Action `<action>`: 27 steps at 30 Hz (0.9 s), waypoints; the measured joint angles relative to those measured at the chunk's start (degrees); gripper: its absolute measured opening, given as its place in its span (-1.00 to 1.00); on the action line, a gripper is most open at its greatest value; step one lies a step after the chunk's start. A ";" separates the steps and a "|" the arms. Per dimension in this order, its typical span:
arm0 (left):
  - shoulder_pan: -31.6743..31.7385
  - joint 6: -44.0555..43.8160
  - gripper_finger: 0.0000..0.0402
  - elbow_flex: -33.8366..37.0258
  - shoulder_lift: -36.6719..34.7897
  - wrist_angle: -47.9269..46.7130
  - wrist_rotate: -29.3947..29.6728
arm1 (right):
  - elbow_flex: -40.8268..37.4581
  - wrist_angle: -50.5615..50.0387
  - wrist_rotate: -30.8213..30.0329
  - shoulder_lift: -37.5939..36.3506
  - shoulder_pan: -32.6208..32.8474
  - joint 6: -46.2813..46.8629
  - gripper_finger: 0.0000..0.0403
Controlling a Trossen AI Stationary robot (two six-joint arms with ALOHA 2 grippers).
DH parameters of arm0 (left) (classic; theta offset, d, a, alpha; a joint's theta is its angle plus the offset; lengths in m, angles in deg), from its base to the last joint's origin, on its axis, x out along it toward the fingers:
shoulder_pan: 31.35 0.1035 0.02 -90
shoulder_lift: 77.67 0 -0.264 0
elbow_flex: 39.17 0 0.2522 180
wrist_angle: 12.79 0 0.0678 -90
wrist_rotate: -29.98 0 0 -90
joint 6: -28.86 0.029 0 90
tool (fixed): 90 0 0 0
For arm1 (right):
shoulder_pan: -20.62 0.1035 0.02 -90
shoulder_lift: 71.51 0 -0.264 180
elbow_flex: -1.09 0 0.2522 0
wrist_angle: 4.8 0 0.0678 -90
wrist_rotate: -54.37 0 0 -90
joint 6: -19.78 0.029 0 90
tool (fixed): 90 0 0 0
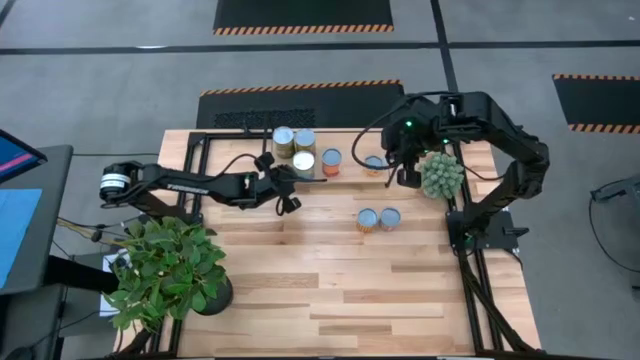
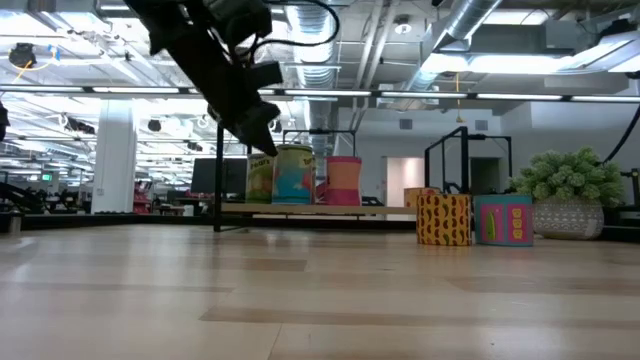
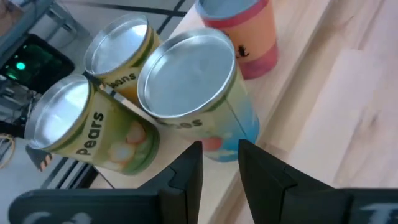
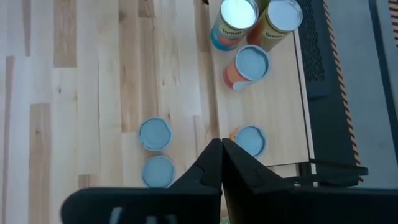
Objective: Pick and place cans onto a shelf
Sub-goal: Put the canned tomatoes on the shelf
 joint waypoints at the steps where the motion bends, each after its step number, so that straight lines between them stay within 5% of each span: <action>1: -0.42 -0.22 -0.53 -0.30 -0.33 -0.25 0.13 | 0.00 0.02 0.00 -0.01 0.00 0.03 -0.89; 8: -3.89 -4.09 -0.53 -3.01 -3.07 -6.49 4.65 | 0.00 0.04 0.07 0.36 0.00 0.20 -0.86; 13: -5.18 -4.05 -0.53 -3.86 -3.17 -4.92 -8.56 | 0.00 0.04 0.11 0.69 0.15 0.14 -0.85; 15: -5.03 -3.99 -0.53 -3.47 -1.70 -4.69 -9.70 | 0.00 0.02 0.13 0.57 0.15 0.00 -0.86; 27: -4.01 -1.58 -0.53 -3.60 6.88 -1.17 2.31 | 0.00 0.02 0.26 0.55 0.13 -0.53 -0.87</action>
